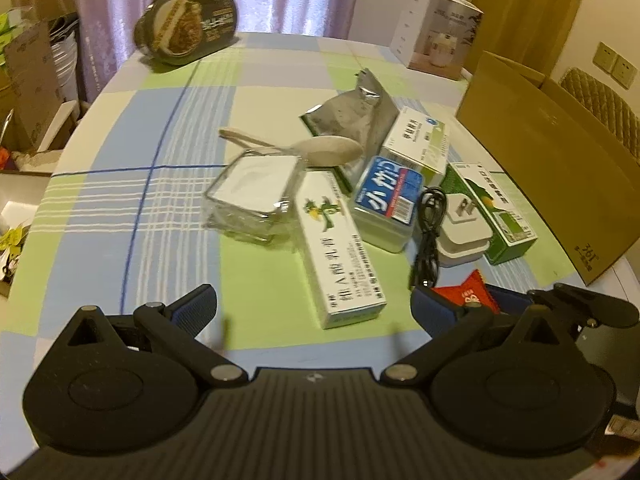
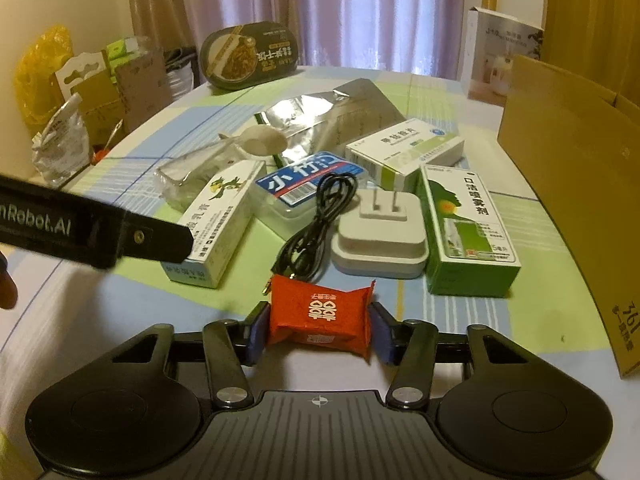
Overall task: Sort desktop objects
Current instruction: 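Close the right tool on the red candy packet while the left tool grasps the cream box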
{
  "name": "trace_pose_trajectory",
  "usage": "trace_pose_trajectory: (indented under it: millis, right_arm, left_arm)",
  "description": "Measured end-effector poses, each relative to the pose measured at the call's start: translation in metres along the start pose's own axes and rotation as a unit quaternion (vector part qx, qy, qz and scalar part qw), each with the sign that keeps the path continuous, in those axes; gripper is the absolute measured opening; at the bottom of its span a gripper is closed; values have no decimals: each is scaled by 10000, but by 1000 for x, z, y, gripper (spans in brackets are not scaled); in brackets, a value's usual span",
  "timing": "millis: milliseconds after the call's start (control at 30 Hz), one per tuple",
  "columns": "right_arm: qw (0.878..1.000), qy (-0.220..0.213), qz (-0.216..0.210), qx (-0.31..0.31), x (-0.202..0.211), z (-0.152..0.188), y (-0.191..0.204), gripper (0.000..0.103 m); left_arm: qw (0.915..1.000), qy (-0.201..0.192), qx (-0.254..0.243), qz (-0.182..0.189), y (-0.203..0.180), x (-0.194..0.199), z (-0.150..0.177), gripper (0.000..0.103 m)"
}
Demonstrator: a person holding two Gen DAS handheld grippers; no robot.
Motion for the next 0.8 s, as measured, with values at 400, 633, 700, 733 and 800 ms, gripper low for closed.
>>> trace_pose_trajectory:
  millis: [400,633,700,733,800]
  right_arm:
    - [9997,-112,126,-173,12,-1,-31,46]
    - [9998,-88,69,-150,19,1,-35,45]
    - [9999,-92,53,-126,24,2,-36,44]
    - [9999,-97,45,-113,27,2,-36,44]
    - [9999,-92,33,-49,34,3,-38,44]
  left_arm:
    - [9994,165,-247,-194,-23,-38,-7,65]
    - [9986,166,-307,-404,-32,-33,1,38]
    - [9981,265,-306,-475,-38,-28,6,38]
    - [9979,320,-262,-502,-40,-24,10,38]
    - [9976,435,-98,-531,-47,-14,18,38]
Point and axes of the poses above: each gripper's, at about its wrist camera, not at the fingertips, and x roughly against the way its jaws point, y to its left, z to its underside, the point moved 1 cm from there along -x, roughly the way its jaws point
